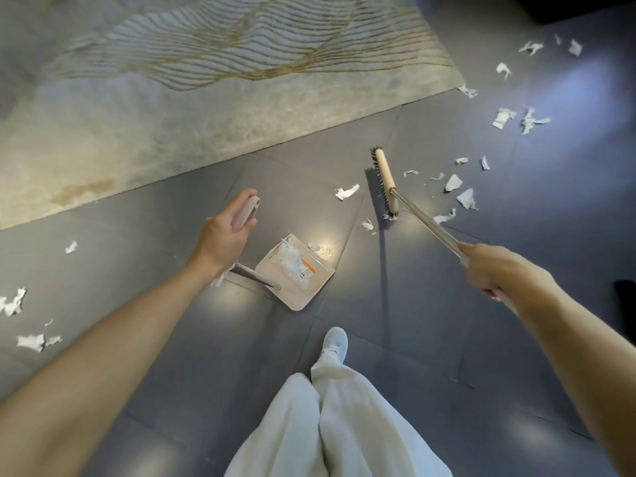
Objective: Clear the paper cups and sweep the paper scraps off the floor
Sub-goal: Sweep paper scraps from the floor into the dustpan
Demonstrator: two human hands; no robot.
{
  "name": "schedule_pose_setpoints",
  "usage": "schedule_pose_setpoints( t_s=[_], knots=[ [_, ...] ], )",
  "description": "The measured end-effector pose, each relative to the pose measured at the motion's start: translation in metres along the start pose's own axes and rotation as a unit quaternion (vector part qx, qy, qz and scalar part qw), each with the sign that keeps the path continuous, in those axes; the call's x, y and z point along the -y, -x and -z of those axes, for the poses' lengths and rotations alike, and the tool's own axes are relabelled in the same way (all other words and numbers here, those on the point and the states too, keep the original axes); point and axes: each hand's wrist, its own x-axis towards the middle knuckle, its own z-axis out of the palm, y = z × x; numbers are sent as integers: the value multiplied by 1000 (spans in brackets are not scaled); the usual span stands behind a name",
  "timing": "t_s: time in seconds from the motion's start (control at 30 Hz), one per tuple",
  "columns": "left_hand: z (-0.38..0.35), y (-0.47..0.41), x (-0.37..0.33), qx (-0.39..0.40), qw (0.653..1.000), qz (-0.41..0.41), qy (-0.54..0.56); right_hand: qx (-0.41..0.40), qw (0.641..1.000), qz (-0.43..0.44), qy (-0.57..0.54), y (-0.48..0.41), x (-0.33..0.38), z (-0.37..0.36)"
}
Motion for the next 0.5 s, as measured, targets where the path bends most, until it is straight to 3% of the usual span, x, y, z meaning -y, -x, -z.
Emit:
schedule_pose_setpoints(
  t_s=[0.27, 0.5],
  knots=[
    [-31, -60, -38, 11, 1000, -27, -3, 23, 998, 0, -56, -36, 15, -4],
    [-44, -99, -61, 30, 998, -57, -27, 132, 983, 67, -105, 3, 60, -25]
  ],
)
